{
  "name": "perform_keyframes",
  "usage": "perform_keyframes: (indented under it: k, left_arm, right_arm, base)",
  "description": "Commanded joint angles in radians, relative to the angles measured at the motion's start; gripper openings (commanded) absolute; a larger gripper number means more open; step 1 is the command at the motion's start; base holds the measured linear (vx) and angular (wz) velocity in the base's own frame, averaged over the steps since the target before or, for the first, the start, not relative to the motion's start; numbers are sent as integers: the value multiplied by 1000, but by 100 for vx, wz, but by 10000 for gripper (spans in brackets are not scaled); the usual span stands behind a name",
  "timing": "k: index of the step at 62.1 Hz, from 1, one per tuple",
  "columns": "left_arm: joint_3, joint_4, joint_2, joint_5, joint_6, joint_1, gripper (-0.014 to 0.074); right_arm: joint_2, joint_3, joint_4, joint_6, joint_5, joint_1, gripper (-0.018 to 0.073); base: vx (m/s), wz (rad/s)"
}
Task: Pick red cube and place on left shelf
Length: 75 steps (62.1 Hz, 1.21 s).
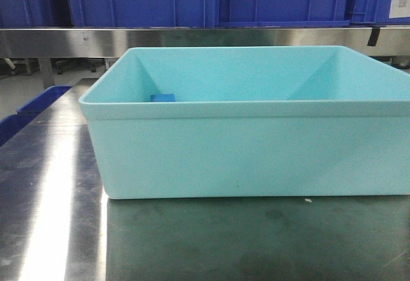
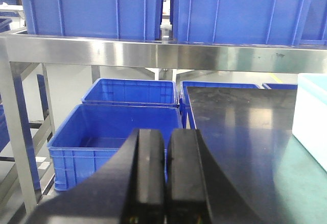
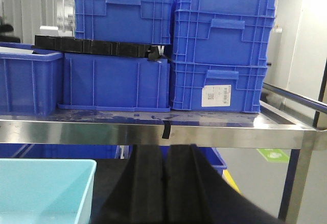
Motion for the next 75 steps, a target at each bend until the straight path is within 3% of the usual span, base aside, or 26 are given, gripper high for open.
perform_keyframes:
  k: [1,11,32,38,52,62,75]
  left_arm:
    - [24,-7,-17,-96,-8,-7,102]
    - [24,-7,-17,-96,-8,-7,102]
    - [24,-7,-15,-96,-8,-7,102]
    - [24,-7,-15,-96,-8,-7,102]
    - [24,-7,-15,-96,-8,-7,102]
    - [24,-7,-15,-96,-8,-7,102]
    - [24,-7,-15,-96,-8,-7,102]
  right_arm:
    - [137,-188,1,-5,55,1,57]
    - [398,-478,54,-5,258,26,57]
    - [906,-920,96,-5,544,355,62]
    - [1024,-978,96,-5,577,446,122]
    - [1245,-1007,96,-5,599,582,396]
    - [1381,-1007,93,-5,624,608,513]
    - [1492,-1007,54,-5,607,608,545]
  base:
    - [0,0]
    - [0,0]
    - [0,0]
    - [0,0]
    - [0,0]
    - [0,0]
    - [0,0]
